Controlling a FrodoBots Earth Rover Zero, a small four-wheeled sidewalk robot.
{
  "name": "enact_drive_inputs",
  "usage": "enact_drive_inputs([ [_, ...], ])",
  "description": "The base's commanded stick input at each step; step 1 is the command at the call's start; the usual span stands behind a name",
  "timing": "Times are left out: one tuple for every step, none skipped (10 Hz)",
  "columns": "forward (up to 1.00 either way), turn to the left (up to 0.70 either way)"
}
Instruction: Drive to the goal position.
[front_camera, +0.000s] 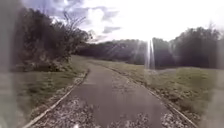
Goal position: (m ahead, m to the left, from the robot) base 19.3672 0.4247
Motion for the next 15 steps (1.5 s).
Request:
enact_drive_inputs([
  [0.7, 0.0],
  [0.7, 0.0],
  [0.7, 0.0],
  [0.7, 0.0],
  [0.7, 0.0],
  [0.7, 0.0],
  [0.7, 0.0],
  [0.7, 0.0],
  [0.7, 0.0],
  [0.7, 0.0],
  [0.7, 0.0],
  [0.7, 0.0],
  [0.7, 0.0],
  [0.7, 0.0],
  [0.7, 0.0],
])
